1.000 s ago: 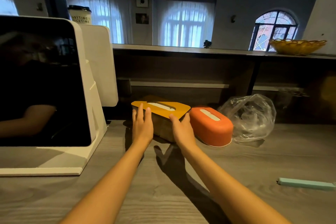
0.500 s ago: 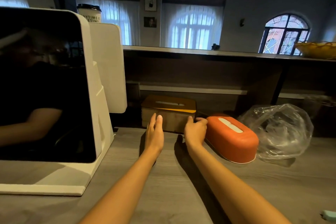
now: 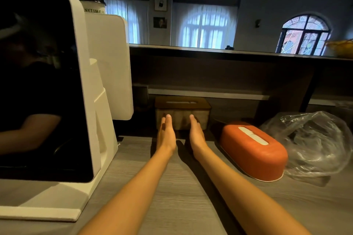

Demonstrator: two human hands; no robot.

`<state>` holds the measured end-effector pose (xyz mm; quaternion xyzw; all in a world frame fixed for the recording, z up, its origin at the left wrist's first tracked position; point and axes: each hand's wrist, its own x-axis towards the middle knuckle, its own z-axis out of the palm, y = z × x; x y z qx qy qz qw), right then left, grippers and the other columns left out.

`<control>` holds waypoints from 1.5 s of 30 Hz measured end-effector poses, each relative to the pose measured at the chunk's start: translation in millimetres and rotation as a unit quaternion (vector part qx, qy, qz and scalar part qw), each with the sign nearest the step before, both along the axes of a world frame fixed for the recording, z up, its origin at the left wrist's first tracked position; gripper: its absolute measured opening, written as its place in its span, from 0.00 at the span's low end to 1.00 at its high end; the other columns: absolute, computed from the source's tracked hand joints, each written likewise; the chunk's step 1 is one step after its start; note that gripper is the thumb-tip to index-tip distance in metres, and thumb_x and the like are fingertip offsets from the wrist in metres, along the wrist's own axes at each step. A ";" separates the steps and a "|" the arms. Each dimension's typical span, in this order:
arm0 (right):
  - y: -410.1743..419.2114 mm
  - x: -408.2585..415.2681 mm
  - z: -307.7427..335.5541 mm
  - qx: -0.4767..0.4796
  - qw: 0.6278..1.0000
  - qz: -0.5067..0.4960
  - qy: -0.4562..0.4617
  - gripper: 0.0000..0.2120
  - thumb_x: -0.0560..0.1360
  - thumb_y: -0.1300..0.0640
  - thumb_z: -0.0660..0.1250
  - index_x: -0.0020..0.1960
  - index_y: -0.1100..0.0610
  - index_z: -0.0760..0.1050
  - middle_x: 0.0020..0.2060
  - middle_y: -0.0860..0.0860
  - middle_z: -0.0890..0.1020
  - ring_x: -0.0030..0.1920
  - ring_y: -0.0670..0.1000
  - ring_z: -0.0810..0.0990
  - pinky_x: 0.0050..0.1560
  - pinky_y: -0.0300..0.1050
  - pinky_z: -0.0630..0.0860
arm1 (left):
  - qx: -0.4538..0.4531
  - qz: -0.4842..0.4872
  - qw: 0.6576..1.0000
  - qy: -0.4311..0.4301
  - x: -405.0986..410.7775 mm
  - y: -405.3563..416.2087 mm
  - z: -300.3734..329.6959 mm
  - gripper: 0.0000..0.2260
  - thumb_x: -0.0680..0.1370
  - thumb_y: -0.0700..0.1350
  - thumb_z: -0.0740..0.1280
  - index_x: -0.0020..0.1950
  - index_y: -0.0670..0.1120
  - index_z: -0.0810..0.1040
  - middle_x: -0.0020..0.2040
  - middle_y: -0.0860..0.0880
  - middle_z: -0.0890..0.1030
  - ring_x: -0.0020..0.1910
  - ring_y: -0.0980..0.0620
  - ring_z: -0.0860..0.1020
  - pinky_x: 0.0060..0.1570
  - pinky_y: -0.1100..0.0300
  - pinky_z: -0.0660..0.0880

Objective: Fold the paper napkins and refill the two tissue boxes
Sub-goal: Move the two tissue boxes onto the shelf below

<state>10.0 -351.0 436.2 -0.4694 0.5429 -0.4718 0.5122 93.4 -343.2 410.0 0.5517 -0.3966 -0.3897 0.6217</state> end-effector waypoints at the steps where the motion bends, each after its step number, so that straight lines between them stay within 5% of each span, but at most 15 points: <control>1: -3.9 0.1 -0.7 0.007 1.000 0.011 -0.019 0.31 0.82 0.37 0.54 0.77 0.54 0.63 0.75 0.56 0.67 0.73 0.58 0.67 0.73 0.56 0.62 | 0.004 -0.004 1.000 0.006 0.7 -4.9 -0.8 0.29 0.83 0.65 0.48 0.82 0.54 0.55 0.81 0.48 0.59 0.78 0.44 0.60 0.76 0.42 0.60; 8: -14.1 -0.6 -3.4 -0.012 0.994 0.068 -0.085 0.23 0.84 0.43 0.52 0.70 0.55 0.72 0.66 0.55 0.77 0.60 0.52 0.75 0.68 0.49 0.67 | 0.021 0.000 0.998 0.061 4.7 -27.6 2.4 0.40 0.74 0.75 0.51 0.80 0.53 0.63 0.78 0.46 0.65 0.75 0.44 0.65 0.75 0.42 0.62; 13: -2.2 -5.6 5.8 -0.010 0.997 0.047 -0.058 0.23 0.84 0.41 0.51 0.71 0.53 0.72 0.65 0.51 0.77 0.67 0.53 0.73 0.66 0.48 0.66 | -0.004 0.001 0.999 0.033 -8.6 -15.5 4.8 0.28 0.83 0.64 0.50 0.80 0.52 0.61 0.79 0.47 0.63 0.76 0.45 0.64 0.74 0.48 0.63; 18: 38.7 -37.4 18.0 -0.116 0.992 -0.044 -0.032 0.15 0.85 0.47 0.53 0.49 0.45 0.77 0.46 0.42 0.80 0.50 0.41 0.79 0.54 0.41 0.72 | -0.049 -0.039 0.998 0.027 -42.7 19.6 23.2 0.22 0.85 0.58 0.52 0.75 0.50 0.70 0.73 0.47 0.71 0.70 0.48 0.71 0.67 0.45 0.72; 20: 61.0 -58.7 21.4 -0.169 0.982 -0.079 0.009 0.12 0.85 0.51 0.54 0.50 0.45 0.76 0.46 0.40 0.79 0.50 0.39 0.79 0.50 0.37 0.73 | -0.073 -0.036 0.997 0.006 -60.3 38.3 30.5 0.18 0.86 0.54 0.54 0.69 0.49 0.74 0.66 0.49 0.76 0.64 0.50 0.75 0.60 0.50 0.76; 22: 79.1 -80.1 22.0 -0.198 0.974 -0.109 0.033 0.08 0.84 0.53 0.57 0.59 0.46 0.73 0.51 0.43 0.78 0.56 0.44 0.77 0.58 0.45 0.76 | -0.096 -0.024 0.995 -0.029 -75.8 54.9 34.8 0.14 0.85 0.52 0.56 0.63 0.50 0.77 0.61 0.51 0.78 0.60 0.52 0.77 0.54 0.53 0.79; 25: 103.3 -113.3 22.3 -0.204 0.959 -0.176 0.091 0.17 0.80 0.55 0.62 0.68 0.50 0.69 0.64 0.49 0.74 0.63 0.49 0.71 0.67 0.55 0.71 | -0.098 -0.057 0.992 -0.062 -97.6 66.7 37.6 0.12 0.85 0.51 0.57 0.63 0.52 0.76 0.60 0.52 0.77 0.60 0.53 0.75 0.54 0.55 0.77; 29: 111.5 -152.9 16.0 -0.135 0.939 -0.268 0.171 0.33 0.75 0.53 0.70 0.76 0.52 0.61 0.74 0.56 0.64 0.73 0.58 0.62 0.73 0.60 0.64 | -0.045 -0.130 0.986 -0.090 -124.1 62.6 37.8 0.21 0.85 0.55 0.58 0.77 0.52 0.66 0.73 0.48 0.69 0.67 0.50 0.68 0.61 0.56 0.65; 35: 96.0 -178.8 6.6 -0.064 0.938 -0.296 0.169 0.45 0.71 0.45 0.75 0.79 0.55 0.55 0.76 0.59 0.61 0.76 0.61 0.59 0.74 0.63 0.61 | 0.011 -0.141 0.986 -0.085 -139.1 44.4 32.4 0.26 0.84 0.58 0.56 0.81 0.54 0.57 0.79 0.45 0.61 0.75 0.43 0.63 0.67 0.50 0.63; 45: 72.0 -175.1 -16.5 0.022 0.950 -0.275 0.143 0.50 0.67 0.41 0.76 0.79 0.55 0.54 0.75 0.57 0.64 0.75 0.61 0.61 0.74 0.62 0.61 | 0.079 -0.156 0.983 -0.062 -144.2 15.4 17.8 0.33 0.81 0.61 0.62 0.82 0.53 0.53 0.79 0.44 0.61 0.74 0.39 0.65 0.71 0.41 0.67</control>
